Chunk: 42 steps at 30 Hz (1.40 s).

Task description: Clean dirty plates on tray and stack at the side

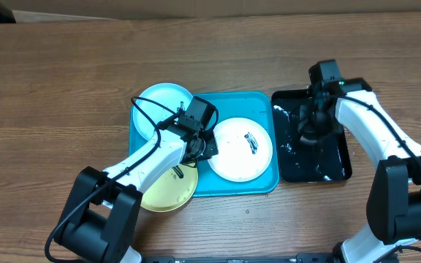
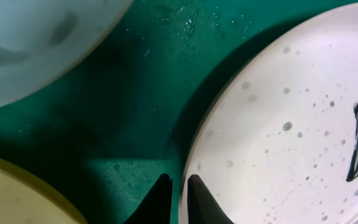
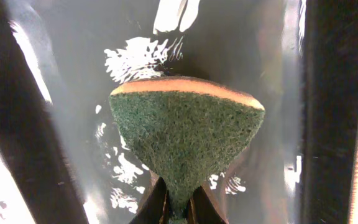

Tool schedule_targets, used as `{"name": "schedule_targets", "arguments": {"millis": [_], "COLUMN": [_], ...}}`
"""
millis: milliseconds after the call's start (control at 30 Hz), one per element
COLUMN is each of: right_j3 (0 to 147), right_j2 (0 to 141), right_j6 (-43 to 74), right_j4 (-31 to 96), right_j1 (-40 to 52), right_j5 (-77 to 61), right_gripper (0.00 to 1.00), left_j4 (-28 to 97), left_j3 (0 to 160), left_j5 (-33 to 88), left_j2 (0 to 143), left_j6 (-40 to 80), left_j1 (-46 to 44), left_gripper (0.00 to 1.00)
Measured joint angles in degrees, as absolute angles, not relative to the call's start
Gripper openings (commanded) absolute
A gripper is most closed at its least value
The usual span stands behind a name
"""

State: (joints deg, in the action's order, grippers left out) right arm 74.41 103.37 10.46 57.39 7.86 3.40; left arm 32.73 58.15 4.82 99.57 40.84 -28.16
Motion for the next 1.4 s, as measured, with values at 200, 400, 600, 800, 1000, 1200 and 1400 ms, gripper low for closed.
{"name": "schedule_targets", "arguments": {"millis": [200,400,600,800,1000,1200,1400], "right_j3": [75.72,75.72,75.72,75.72,75.72,75.48,69.91], "right_j2": [103.37,103.37,103.37,103.37,103.37,103.37,103.46], "right_j6": [10.46,10.48,10.46,10.41,9.58,9.43,9.43], "right_j4": [60.07,60.60,60.64,59.77,60.27,61.14,55.33], "right_j1": [7.86,7.86,7.88,7.86,7.86,7.86,7.86], "right_j5": [3.40,3.40,3.40,3.38,3.38,2.37,1.76], "right_gripper": [0.04,0.04,0.04,0.04,0.04,0.04,0.04], "left_j4": [32.69,32.49,31.73,31.05,31.07,31.07,31.09], "left_j3": [58.11,57.67,57.34,57.30,57.30,57.30,57.30], "left_j5": [4.80,4.64,4.64,4.54,3.60,2.85,2.57], "left_j2": [99.57,99.57,99.57,99.57,99.57,99.57,99.57], "left_j6": [40.84,40.84,40.84,40.88,42.00,42.72,43.16], "left_j1": [-28.16,-28.16,-28.16,-28.16,-28.16,-28.16,-28.10], "left_gripper": [0.15,0.14,0.09,0.04,0.04,0.04,0.04]}}
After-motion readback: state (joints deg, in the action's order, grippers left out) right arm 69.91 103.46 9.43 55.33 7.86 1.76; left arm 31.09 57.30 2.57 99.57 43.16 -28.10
